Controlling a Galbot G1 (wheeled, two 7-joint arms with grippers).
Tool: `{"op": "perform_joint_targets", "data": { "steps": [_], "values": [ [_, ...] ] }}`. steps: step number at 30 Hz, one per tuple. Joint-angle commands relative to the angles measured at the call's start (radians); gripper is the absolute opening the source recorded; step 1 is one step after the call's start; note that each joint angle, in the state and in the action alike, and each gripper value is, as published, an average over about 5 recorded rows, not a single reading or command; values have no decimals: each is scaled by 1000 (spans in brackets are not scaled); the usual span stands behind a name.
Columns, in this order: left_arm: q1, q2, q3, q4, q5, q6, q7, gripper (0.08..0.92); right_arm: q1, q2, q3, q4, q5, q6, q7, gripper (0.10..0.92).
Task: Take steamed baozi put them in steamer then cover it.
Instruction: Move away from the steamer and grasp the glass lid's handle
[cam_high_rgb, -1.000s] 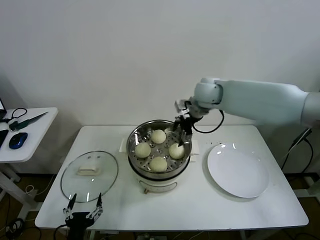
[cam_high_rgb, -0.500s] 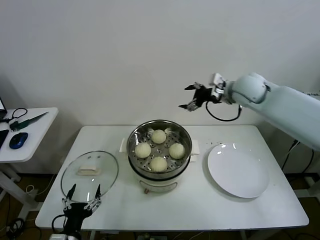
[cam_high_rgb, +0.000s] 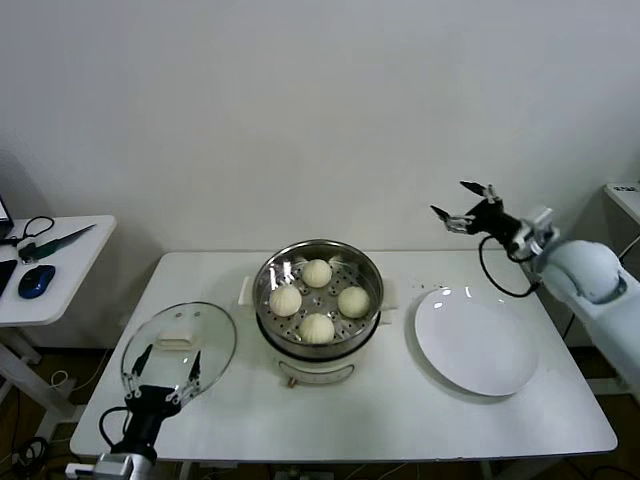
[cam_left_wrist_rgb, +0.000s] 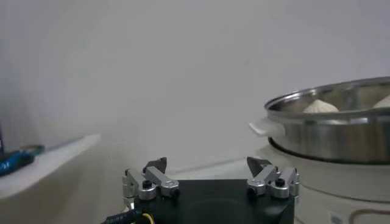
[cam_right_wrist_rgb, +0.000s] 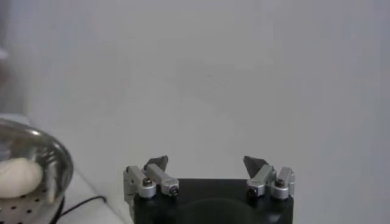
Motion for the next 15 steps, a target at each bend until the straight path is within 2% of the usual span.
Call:
{"op": "perform_joint_targets", "data": {
  "steps": [1,5,10,15],
  "values": [
    [-25,29,-3,19,53,-58,11,823,-818,276,616,50,-102,264,63,823],
    [-27,41,1,38,121,-85,-21,823,-891,389,597,44,-170,356,53,823],
    [-48,42,3,69,197,-142,-130,823,-942,493,557,29,-227,404,59,823],
    [-75,61,-53,130,594,-144,-296,823,-960,565,519,17,-260,422,69,823]
  ]
}}
